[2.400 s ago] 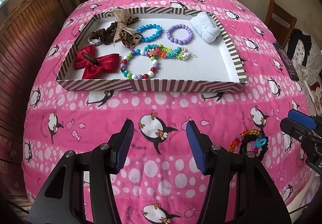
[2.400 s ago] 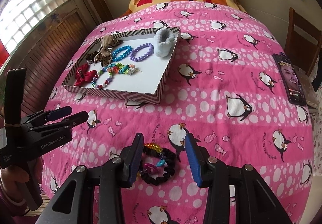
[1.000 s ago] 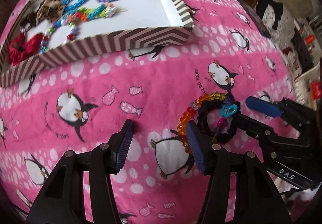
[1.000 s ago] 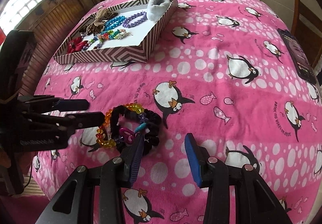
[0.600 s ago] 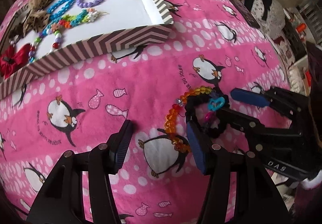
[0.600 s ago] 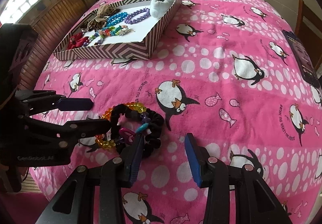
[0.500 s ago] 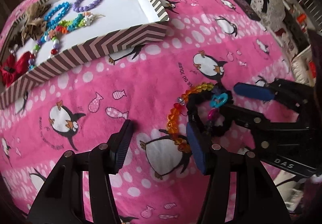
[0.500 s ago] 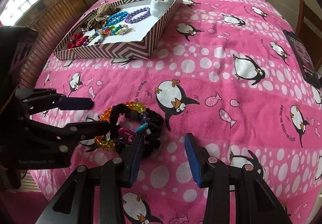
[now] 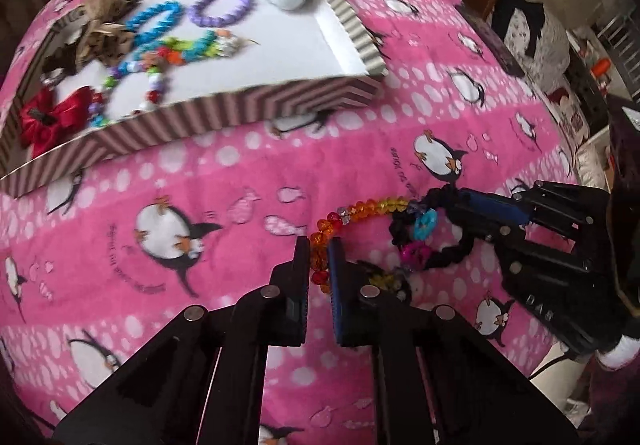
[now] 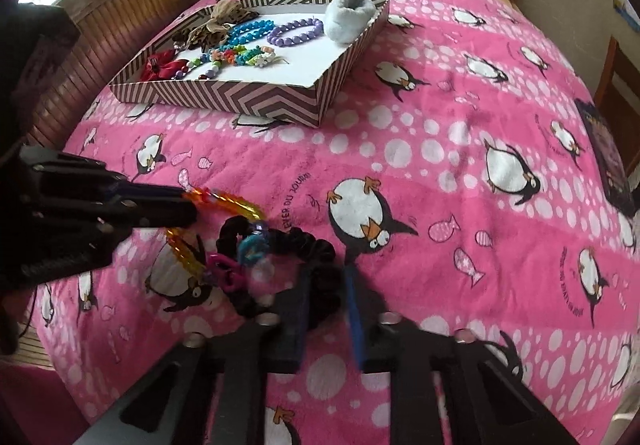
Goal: Organize jewelry
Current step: 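Carry the black scrunchie and orange bracelet into the tray and open both tools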
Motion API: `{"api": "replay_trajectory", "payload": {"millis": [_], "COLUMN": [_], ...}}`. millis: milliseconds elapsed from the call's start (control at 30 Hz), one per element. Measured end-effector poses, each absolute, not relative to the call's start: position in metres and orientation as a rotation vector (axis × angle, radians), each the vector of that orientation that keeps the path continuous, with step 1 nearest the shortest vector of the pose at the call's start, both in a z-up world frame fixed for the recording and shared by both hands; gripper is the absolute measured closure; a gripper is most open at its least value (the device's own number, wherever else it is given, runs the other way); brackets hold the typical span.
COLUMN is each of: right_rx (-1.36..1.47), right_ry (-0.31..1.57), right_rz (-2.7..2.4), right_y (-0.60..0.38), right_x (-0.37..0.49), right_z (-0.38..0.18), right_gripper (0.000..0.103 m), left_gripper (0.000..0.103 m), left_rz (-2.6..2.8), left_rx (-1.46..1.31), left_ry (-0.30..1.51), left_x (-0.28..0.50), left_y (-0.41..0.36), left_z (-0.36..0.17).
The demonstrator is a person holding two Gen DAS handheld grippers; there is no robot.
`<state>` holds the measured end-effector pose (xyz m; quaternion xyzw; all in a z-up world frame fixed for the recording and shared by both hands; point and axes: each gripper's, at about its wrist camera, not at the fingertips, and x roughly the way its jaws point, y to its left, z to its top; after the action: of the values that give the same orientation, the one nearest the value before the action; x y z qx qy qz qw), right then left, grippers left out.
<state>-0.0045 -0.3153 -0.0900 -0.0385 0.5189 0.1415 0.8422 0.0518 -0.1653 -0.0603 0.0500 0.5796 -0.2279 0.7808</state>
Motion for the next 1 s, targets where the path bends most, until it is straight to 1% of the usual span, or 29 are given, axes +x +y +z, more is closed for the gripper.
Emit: {"api": "replay_trajectory", "payload": {"millis": [100,333,467,633,833,1000], "right_rx": [-0.079,-0.062,-0.061,-0.036,-0.017,-0.005], "right_ry": [1.076,0.982,0.930,0.874,0.861,0.880], "right_rz": [0.304,0.326,0.344,0.360,0.362,0.345], "right_y": [-0.319,-0.319,-0.313,-0.308,-0.299,-0.297], "right_x": [-0.004,0.005,0.011,0.029,0.056,0.079], "right_z": [-0.081,-0.036,-0.011,0.015,0.023,0.016], "right_gripper": [0.095,0.096,0.096,0.096,0.096,0.096], "left_gripper": [0.095,0.095,0.095,0.095,0.095,0.095], "left_rz": [-0.487,-0.490,-0.480,-0.453,-0.455,-0.453], "left_rx": [0.070,0.013,-0.017,-0.036,-0.083,-0.087], "left_ry": [1.237,1.166,1.112,1.064,1.046,1.059], "left_x": [0.050,0.050,0.060,0.079,0.108,0.129], "left_y": [-0.152,-0.129,-0.114,-0.104,-0.103,-0.124], "left_z": [-0.048,-0.007,0.023,0.048,0.065,0.057]}}
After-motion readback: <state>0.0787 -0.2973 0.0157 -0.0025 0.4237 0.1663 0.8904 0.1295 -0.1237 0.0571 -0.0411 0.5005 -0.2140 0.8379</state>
